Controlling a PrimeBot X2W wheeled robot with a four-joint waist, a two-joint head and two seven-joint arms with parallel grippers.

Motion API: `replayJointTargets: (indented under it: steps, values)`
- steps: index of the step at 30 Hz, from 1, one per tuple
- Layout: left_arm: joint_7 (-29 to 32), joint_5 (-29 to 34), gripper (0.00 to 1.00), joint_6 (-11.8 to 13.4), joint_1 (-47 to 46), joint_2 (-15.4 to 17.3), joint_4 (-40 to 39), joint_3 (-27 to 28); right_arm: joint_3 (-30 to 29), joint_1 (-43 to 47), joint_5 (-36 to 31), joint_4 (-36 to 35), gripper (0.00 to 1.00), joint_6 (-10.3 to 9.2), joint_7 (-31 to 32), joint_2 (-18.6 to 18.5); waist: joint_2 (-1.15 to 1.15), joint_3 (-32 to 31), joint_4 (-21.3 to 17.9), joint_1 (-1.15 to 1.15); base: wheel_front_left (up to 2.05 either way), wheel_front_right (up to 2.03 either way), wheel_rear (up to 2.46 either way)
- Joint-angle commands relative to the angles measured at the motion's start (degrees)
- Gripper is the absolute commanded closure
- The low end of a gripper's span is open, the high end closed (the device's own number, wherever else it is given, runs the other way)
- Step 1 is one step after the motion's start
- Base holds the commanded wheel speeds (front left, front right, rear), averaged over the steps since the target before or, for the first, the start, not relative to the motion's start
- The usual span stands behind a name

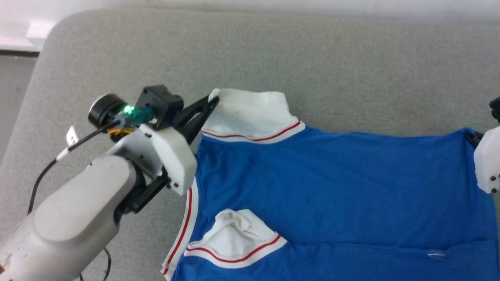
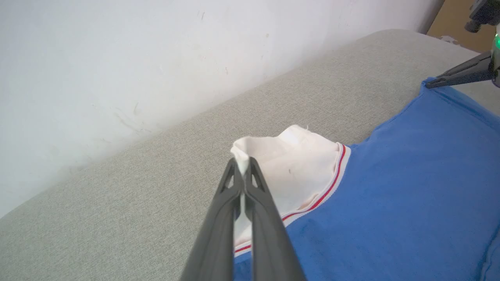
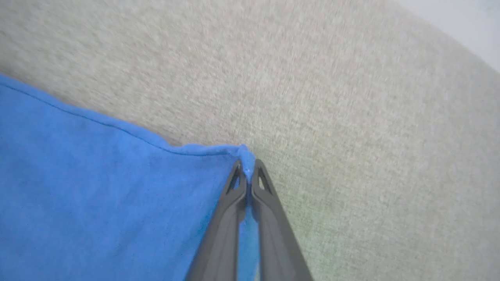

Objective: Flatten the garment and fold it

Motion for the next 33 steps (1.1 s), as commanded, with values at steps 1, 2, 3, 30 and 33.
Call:
replayJointTargets:
  steps: [1,2,3,30,33]
  values:
    - [-0.5,-0.4,1.00,0.6,1.3,0.6,-0.3,0.4,-0.4,0.5,0.1,-0.2,1.00,-0.11,-1.2,0.2,0.00,-3.0,-0.8,-0.01,0.00,0.00,0.00]
    - [-0.9,-1.0,1.00,1.1,2.3,1.1,-0.7,0.7,-0.8,1.0,-0.1,-0.5,1.00,-0.11,-2.7,0.2,0.00,-4.0,-0.9,-0.01,0.00,0.00,0.00]
    - [-1.2,-1.7,1.00,1.6,3.5,1.6,-1.2,1.1,-1.5,1.6,-0.1,-0.8,1.00,-0.11,-4.0,0.2,0.00,-4.9,-1.1,-0.01,0.00,0.00,0.00]
    - [-0.9,-7.6,1.00,4.3,30.9,9.2,-4.4,-8.1,-13.9,39.3,-5.4,-21.7,1.00,-0.11,0.4,0.6,0.00,-12.7,-1.6,-0.01,0.00,0.00,0.00]
    - [-1.9,-6.0,1.00,2.6,30.2,7.0,0.2,-9.6,-11.0,38.6,-6.2,-20.8,1.00,-0.11,0.1,-0.1,0.00,-12.2,-1.7,-0.01,0.00,0.00,0.00]
